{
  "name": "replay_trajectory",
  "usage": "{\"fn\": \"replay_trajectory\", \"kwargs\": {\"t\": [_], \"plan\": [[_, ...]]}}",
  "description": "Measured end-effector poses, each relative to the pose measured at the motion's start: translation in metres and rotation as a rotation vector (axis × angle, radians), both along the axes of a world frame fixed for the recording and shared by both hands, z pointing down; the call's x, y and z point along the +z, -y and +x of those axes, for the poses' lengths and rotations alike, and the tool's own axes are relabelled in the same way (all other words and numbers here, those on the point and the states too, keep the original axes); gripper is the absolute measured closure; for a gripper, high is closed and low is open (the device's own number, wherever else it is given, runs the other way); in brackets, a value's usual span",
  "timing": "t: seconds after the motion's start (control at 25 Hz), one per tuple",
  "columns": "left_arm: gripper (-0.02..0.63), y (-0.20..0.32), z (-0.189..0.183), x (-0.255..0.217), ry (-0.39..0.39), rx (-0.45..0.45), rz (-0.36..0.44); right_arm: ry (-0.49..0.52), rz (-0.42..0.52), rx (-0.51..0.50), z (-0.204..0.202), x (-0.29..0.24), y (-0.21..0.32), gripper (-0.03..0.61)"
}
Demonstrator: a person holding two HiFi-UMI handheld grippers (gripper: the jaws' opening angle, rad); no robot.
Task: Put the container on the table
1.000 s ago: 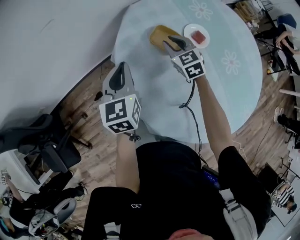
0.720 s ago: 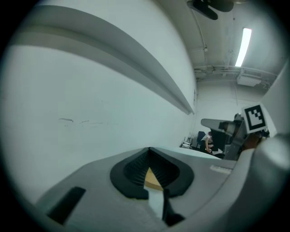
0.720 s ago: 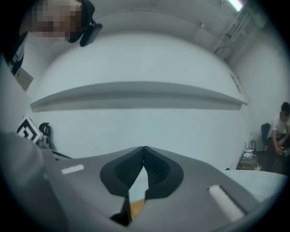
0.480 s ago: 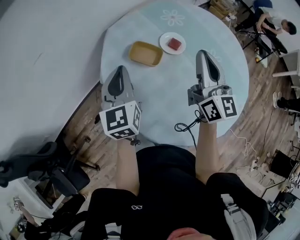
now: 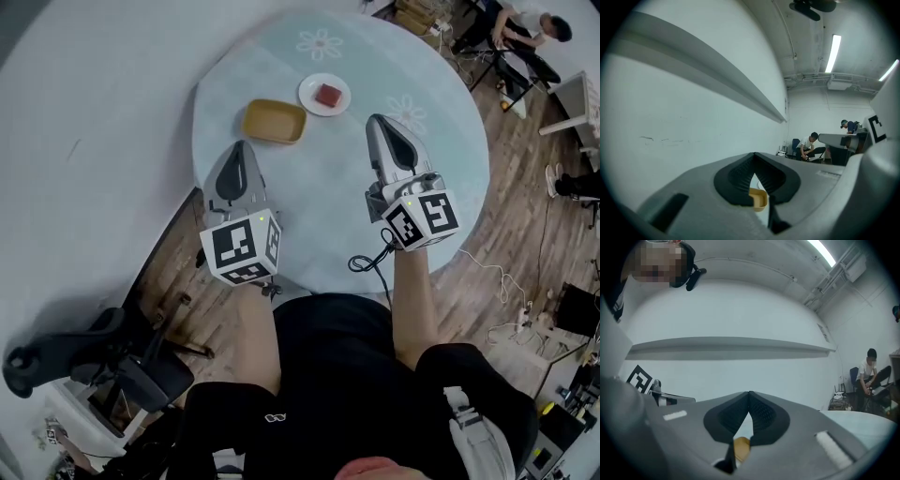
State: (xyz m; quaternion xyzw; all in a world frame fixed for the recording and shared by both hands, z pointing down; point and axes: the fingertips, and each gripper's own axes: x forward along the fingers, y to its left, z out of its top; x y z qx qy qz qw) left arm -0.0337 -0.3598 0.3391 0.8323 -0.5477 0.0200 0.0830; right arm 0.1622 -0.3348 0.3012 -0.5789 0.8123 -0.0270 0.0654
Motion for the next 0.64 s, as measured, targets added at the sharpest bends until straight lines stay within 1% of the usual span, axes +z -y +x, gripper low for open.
{"fn": "replay_trajectory", "kwargs": {"t": [0.36, 0.64], "plan": [[0.615, 0.002, -0.011, 0.005, 0.001, -0.016, -0.014, -0.015, -0.013, -0.016, -0.010, 0.005, 0.006, 0.569], [0.615, 0.014, -0.017, 0.013, 0.001, -0.023, -0.027, -0.033, -0.022, -0.034, -0.020, 0.012, 0.019, 0.568]]}}
